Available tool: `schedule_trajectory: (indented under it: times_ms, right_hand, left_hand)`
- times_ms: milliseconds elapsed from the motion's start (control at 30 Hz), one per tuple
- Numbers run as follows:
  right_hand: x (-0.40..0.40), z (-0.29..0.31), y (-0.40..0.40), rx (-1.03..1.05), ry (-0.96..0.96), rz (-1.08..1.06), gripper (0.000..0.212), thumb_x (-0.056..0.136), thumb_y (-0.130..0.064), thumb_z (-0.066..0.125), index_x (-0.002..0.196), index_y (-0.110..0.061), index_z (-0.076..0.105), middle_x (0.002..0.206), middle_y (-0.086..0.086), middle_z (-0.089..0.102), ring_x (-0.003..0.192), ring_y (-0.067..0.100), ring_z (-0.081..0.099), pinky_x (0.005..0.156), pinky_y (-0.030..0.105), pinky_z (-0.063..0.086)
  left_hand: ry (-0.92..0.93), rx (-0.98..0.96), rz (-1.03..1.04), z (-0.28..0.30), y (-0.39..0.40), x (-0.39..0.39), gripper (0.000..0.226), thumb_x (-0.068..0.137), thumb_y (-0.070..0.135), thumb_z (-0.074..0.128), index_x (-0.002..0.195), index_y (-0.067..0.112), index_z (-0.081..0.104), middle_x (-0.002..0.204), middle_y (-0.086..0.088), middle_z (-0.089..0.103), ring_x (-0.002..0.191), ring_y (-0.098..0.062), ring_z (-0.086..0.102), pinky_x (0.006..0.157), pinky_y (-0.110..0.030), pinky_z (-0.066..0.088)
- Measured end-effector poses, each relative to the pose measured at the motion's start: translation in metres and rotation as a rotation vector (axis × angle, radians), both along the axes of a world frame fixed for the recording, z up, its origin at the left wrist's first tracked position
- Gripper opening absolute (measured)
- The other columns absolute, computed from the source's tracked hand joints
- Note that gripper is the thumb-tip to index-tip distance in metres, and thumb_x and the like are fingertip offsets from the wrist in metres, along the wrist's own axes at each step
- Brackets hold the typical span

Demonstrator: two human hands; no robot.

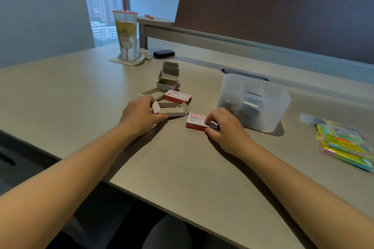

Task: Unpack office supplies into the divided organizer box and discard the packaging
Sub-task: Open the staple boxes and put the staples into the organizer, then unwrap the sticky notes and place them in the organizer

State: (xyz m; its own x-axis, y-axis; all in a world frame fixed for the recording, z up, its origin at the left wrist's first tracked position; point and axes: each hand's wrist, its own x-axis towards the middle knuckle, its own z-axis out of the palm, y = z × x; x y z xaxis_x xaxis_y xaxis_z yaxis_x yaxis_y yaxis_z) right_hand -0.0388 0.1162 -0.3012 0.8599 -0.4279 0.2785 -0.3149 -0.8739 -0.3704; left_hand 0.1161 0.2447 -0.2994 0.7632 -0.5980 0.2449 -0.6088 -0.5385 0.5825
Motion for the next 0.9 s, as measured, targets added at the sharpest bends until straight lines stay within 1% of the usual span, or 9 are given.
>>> schedule_trajectory:
  times_ms: [67,167,200,267,400,500,633,733,900]
  right_hand:
    - [0.023,-0.001,0.0,-0.026,-0.003,0.027,0.021,0.088,-0.02,0.052,0.107,-0.01,0.054,0.12,0.009,0.054,0.105,0.018,0.048,0.084,0.021,0.039]
    - [0.051,-0.003,-0.002,-0.044,0.011,0.036,0.029,0.089,-0.022,0.05,0.116,-0.012,0.052,0.127,0.007,0.053,0.113,0.018,0.046,0.09,0.025,0.04]
    - [0.059,-0.003,-0.003,-0.049,0.017,0.038,0.032,0.089,-0.023,0.049,0.119,-0.012,0.05,0.129,0.006,0.052,0.116,0.019,0.045,0.093,0.027,0.04]
    - [0.072,-0.003,-0.006,-0.05,0.036,0.042,0.036,0.09,-0.025,0.048,0.123,-0.013,0.048,0.133,0.007,0.049,0.121,0.02,0.042,0.099,0.031,0.038]
    - [0.09,-0.003,-0.014,-0.068,0.074,0.064,0.042,0.091,-0.029,0.046,0.13,-0.014,0.042,0.14,0.006,0.043,0.129,0.022,0.036,0.105,0.033,0.033]
    - [0.098,-0.004,-0.019,-0.065,0.112,0.072,0.047,0.092,-0.032,0.042,0.136,-0.017,0.032,0.148,0.004,0.03,0.136,0.021,0.026,0.109,0.033,0.028]
    - [0.1,-0.005,-0.02,-0.043,0.104,0.041,0.051,0.092,-0.032,0.041,0.139,-0.021,0.025,0.152,0.002,0.019,0.139,0.021,0.018,0.111,0.033,0.025]
    - [0.09,-0.003,-0.016,-0.052,0.05,0.032,0.048,0.092,-0.028,0.043,0.137,-0.018,0.03,0.149,0.004,0.027,0.137,0.021,0.023,0.11,0.032,0.026]
    - [0.045,0.003,-0.005,-0.014,-0.002,0.053,0.037,0.091,-0.023,0.046,0.128,-0.017,0.044,0.135,0.003,0.047,0.122,0.017,0.043,0.099,0.027,0.037]
  left_hand:
    - [-0.09,0.053,0.059,-0.002,0.0,0.014,0.042,0.075,0.033,0.068,0.106,0.008,0.056,0.114,-0.014,0.055,0.101,-0.026,0.046,0.08,-0.034,0.041]
    - [-0.18,0.142,0.093,-0.003,-0.003,0.031,0.045,0.076,0.039,0.066,0.109,0.01,0.055,0.133,-0.014,0.042,0.123,-0.031,0.033,0.099,-0.04,0.035]
    - [-0.18,0.157,0.081,-0.004,-0.005,0.037,0.044,0.076,0.04,0.065,0.107,0.01,0.055,0.134,-0.014,0.041,0.124,-0.03,0.034,0.1,-0.04,0.035]
    - [-0.148,0.168,0.052,-0.005,-0.01,0.049,0.044,0.076,0.041,0.065,0.104,0.008,0.055,0.127,-0.014,0.048,0.117,-0.029,0.041,0.096,-0.038,0.039]
    - [-0.126,0.155,0.032,-0.007,-0.023,0.069,0.05,0.076,0.042,0.064,0.11,0.008,0.053,0.12,-0.012,0.055,0.109,-0.027,0.047,0.091,-0.038,0.043]
    - [-0.098,0.141,-0.016,-0.008,-0.03,0.076,0.061,0.075,0.041,0.065,0.124,0.011,0.046,0.127,-0.012,0.052,0.116,-0.028,0.045,0.097,-0.041,0.043]
    - [-0.122,0.102,-0.04,-0.008,-0.03,0.076,0.07,0.075,0.037,0.067,0.133,0.013,0.036,0.134,-0.011,0.046,0.121,-0.029,0.04,0.104,-0.043,0.038]
    - [-0.2,0.075,-0.059,-0.004,-0.025,0.068,0.065,0.079,0.033,0.063,0.135,0.013,0.036,0.14,-0.009,0.041,0.129,-0.027,0.034,0.107,-0.04,0.03]
    - [-0.216,0.042,-0.249,0.006,-0.02,0.027,0.044,0.083,0.03,0.059,0.123,0.015,0.05,0.132,-0.005,0.051,0.124,-0.021,0.042,0.101,-0.036,0.037]
